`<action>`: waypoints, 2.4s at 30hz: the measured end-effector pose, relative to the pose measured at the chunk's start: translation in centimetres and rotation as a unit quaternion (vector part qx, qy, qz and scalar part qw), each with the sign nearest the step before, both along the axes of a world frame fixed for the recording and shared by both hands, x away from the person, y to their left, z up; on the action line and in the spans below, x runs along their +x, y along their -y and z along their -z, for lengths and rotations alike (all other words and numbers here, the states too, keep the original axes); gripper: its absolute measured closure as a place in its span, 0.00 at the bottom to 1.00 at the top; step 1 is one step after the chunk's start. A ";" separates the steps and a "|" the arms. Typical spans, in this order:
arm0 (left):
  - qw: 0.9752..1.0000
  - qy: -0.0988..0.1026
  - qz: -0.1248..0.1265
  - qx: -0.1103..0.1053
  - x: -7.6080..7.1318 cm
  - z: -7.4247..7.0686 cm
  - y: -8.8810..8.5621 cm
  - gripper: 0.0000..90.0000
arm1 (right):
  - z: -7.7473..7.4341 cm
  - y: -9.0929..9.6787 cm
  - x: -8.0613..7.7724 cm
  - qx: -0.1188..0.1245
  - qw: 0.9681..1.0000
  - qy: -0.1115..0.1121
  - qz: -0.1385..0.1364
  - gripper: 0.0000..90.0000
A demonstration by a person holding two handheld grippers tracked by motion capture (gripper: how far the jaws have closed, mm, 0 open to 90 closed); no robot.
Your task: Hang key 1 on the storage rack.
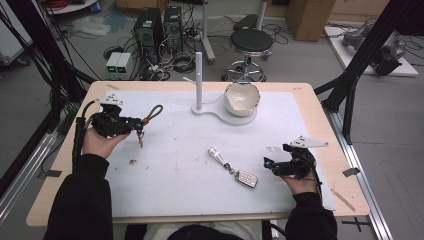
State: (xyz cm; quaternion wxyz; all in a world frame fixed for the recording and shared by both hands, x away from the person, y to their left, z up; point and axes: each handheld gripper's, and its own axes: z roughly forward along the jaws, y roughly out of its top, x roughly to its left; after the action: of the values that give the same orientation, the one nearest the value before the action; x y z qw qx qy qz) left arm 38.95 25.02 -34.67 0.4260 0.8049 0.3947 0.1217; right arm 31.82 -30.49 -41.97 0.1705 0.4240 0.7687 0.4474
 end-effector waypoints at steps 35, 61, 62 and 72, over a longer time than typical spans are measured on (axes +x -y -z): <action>1.000 0.008 -0.024 -0.016 5.5 -4.2 2.0 0.80 | -0.1 0.5 -0.2 0.008 1.000 0.004 0.005 0.01; 0.999 -0.008 -0.021 -0.048 10.0 -5.0 4.9 0.81 | -0.1 0.3 -0.5 0.006 1.000 0.003 0.002 0.01; 0.999 -0.008 -0.021 -0.048 10.0 -5.0 4.9 0.81 | -0.1 0.3 -0.5 0.006 1.000 0.003 0.002 0.01; 0.996 -0.021 -0.026 -0.082 11.3 -3.7 5.8 0.81 | 0.0 0.4 -0.4 0.006 1.000 0.006 -0.001 0.01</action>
State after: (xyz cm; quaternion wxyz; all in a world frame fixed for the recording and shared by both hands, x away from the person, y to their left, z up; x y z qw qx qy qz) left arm 50.21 19.19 -31.02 0.4786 0.7592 0.4332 0.0833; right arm 31.46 -30.93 -41.98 0.1718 0.4214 0.7656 0.4547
